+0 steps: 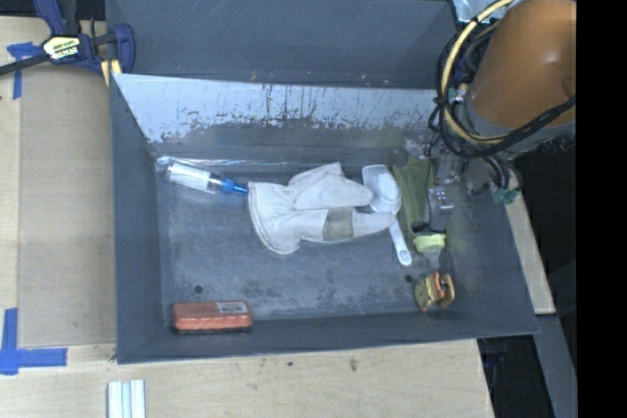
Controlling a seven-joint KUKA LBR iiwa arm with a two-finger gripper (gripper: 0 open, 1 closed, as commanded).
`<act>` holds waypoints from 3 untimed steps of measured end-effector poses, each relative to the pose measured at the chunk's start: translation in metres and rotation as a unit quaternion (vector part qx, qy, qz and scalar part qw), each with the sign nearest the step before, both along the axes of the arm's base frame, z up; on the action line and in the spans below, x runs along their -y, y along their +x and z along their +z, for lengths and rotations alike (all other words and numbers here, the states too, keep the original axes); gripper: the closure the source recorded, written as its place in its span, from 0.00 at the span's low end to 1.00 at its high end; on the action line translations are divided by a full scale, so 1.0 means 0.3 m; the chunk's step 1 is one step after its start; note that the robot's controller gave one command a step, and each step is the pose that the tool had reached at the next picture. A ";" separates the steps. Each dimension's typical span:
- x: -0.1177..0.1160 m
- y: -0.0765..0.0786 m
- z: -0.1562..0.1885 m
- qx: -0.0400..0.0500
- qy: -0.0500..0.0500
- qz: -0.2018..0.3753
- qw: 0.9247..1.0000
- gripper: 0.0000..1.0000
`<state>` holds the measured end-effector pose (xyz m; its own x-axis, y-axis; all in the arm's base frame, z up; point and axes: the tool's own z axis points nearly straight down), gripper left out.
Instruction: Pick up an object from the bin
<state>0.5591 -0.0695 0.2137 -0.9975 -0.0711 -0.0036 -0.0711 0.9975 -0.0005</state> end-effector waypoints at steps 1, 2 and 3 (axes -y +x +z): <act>0.000 0.000 0.000 0.000 0.000 0.000 1.000 0.00; -0.032 0.023 -0.127 0.003 -0.001 0.027 1.000 0.00; -0.101 0.005 -0.259 0.000 0.000 0.024 1.000 0.00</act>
Offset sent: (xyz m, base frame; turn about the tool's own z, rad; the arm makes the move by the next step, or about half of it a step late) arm 0.0091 0.0193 -0.0712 -0.1018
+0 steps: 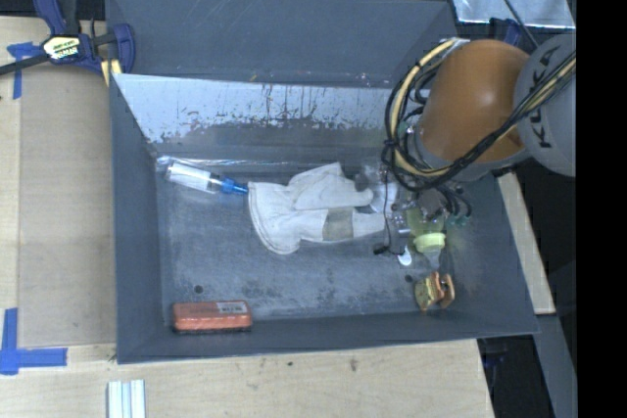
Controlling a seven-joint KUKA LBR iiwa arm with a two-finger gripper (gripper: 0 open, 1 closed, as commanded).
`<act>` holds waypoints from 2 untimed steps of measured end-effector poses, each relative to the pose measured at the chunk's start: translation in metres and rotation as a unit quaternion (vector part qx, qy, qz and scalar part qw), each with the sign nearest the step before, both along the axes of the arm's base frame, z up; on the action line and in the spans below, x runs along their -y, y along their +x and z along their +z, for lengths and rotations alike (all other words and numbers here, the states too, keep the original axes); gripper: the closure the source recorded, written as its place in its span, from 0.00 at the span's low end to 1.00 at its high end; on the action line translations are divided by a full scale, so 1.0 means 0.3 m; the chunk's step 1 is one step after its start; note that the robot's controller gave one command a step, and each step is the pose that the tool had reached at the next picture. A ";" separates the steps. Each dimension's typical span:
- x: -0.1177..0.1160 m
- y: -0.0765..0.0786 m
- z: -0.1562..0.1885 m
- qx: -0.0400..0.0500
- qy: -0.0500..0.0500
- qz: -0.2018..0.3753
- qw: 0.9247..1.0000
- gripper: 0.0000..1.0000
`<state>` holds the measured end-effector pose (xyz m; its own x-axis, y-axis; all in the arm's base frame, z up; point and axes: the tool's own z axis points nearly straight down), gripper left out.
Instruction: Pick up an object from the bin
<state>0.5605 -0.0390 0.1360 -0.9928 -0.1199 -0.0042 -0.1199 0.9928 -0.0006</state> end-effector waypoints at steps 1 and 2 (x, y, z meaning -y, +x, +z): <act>-0.127 0.132 -0.075 0.000 0.000 0.015 1.000 0.00; -0.048 0.160 -0.215 -0.001 0.000 0.031 1.000 1.00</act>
Offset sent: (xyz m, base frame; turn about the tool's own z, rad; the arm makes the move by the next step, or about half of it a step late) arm 0.0469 0.0156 -0.0660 -0.0633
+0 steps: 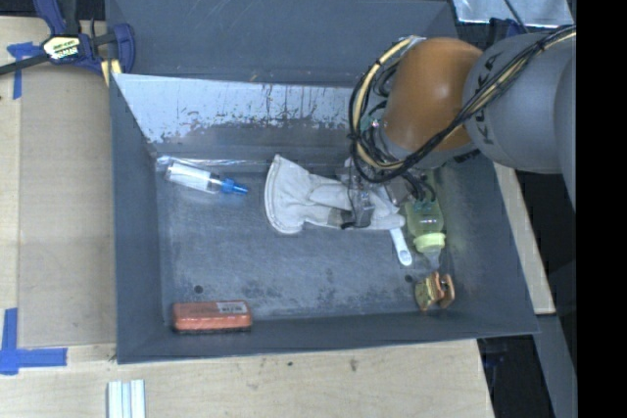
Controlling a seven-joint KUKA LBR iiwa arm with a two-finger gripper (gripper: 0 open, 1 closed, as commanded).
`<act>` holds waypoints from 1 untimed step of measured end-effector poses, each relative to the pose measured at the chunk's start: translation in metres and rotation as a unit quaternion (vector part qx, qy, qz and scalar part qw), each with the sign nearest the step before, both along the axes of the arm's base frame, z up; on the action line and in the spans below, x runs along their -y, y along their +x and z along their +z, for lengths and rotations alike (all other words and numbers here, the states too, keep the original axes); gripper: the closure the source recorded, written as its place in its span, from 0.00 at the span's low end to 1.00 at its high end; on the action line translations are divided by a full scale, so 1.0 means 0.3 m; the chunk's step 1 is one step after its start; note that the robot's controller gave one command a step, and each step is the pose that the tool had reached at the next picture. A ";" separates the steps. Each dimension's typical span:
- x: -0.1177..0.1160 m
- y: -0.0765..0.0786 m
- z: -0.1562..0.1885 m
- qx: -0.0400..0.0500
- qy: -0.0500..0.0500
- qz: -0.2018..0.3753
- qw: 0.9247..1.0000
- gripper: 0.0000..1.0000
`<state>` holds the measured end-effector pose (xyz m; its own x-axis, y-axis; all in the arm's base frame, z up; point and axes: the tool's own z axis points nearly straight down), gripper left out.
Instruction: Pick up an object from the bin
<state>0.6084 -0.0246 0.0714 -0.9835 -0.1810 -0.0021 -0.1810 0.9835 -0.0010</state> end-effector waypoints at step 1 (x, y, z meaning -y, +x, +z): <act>0.000 0.000 0.000 0.000 0.000 0.000 1.000 1.00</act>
Offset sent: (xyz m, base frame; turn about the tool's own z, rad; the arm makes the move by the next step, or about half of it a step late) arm -0.0114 -0.0120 0.1636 0.0529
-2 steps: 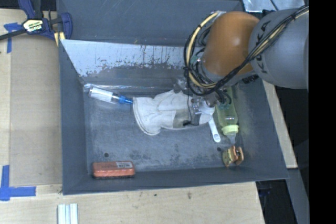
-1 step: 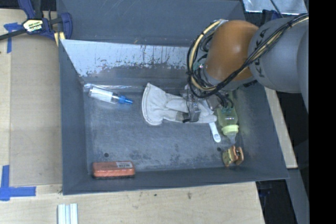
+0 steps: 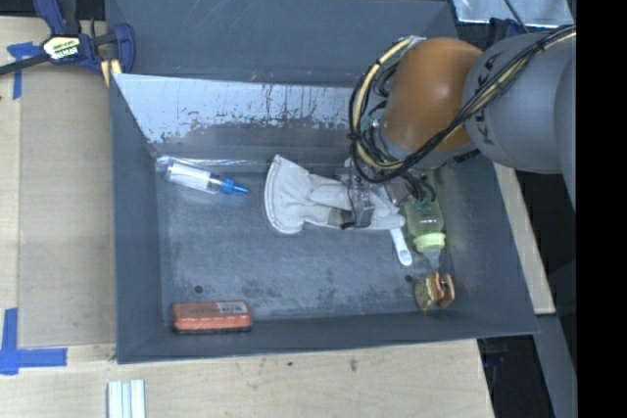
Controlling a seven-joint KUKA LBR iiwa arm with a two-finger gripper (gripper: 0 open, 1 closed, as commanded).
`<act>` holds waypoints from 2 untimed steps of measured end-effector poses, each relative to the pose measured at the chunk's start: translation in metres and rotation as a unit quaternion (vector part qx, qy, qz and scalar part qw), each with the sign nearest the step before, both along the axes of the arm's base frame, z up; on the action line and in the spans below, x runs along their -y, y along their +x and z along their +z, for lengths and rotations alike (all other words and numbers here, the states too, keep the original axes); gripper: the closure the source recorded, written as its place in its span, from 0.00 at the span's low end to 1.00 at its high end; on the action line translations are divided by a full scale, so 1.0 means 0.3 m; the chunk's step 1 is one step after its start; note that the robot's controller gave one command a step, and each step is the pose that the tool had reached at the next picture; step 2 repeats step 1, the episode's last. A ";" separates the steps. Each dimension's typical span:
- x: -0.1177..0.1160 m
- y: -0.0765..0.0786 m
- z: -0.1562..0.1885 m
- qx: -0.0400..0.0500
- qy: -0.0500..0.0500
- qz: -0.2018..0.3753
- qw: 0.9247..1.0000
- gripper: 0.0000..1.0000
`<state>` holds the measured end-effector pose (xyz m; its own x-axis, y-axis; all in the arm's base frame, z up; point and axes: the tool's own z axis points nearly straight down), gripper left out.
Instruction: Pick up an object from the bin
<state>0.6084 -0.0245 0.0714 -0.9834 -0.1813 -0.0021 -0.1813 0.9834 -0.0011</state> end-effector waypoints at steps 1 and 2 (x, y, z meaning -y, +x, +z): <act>0.042 -0.033 0.552 0.002 0.000 -0.026 1.000 1.00; 0.042 -0.033 0.552 0.002 0.000 -0.026 1.000 1.00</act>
Offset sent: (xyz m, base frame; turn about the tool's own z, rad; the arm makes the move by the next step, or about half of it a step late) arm 0.0000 0.0000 0.0000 0.0000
